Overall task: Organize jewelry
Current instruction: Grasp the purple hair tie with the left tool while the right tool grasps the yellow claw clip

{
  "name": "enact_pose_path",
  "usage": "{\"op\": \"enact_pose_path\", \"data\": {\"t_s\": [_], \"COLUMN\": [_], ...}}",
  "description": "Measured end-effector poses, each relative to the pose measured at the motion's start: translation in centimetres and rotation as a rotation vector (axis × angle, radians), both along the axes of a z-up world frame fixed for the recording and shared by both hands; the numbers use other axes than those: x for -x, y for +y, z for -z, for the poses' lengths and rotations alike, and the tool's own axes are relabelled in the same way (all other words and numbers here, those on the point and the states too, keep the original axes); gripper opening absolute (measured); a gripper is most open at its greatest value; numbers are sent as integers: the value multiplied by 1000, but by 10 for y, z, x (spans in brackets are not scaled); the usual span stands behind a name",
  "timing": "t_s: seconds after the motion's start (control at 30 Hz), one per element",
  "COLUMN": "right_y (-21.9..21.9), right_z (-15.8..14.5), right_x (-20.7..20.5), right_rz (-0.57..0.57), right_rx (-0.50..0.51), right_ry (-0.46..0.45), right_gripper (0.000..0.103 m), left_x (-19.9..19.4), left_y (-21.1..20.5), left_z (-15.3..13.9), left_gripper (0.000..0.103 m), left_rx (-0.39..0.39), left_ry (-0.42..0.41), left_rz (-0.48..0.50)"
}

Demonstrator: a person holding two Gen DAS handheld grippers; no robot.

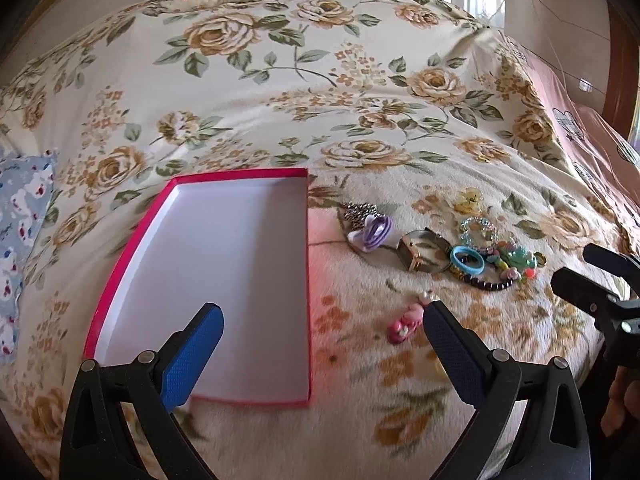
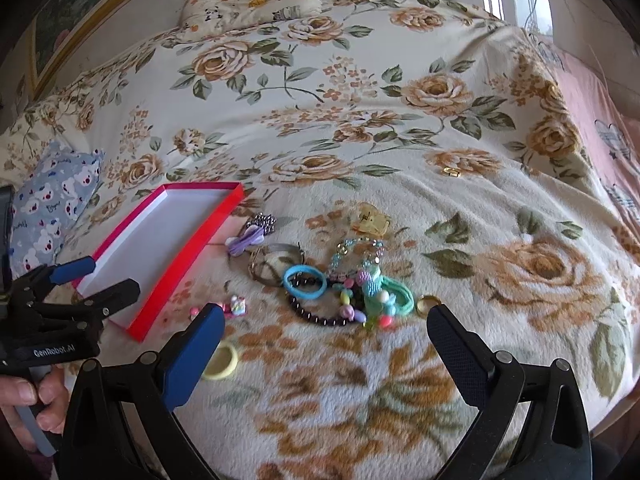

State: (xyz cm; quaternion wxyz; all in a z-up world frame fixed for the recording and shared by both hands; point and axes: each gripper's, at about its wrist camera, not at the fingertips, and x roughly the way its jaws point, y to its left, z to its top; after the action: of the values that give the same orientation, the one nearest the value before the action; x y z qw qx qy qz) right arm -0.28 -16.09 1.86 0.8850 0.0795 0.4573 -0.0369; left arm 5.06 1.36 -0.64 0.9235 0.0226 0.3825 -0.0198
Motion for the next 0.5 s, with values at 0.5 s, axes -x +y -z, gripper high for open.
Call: {"op": "enact_pose_path", "data": {"t_s": [0.5], "right_y": [-42], "right_z": [22], "right_x": [-90], "right_rz": [-4], "right_rx": [-28], "right_ry": [75], "right_gripper": [82], "left_x": [-122], "left_y": [-2], "left_z": [21], "left_gripper": [72], "left_rx": [54], "left_ry": [148], "left_rz": [134]}}
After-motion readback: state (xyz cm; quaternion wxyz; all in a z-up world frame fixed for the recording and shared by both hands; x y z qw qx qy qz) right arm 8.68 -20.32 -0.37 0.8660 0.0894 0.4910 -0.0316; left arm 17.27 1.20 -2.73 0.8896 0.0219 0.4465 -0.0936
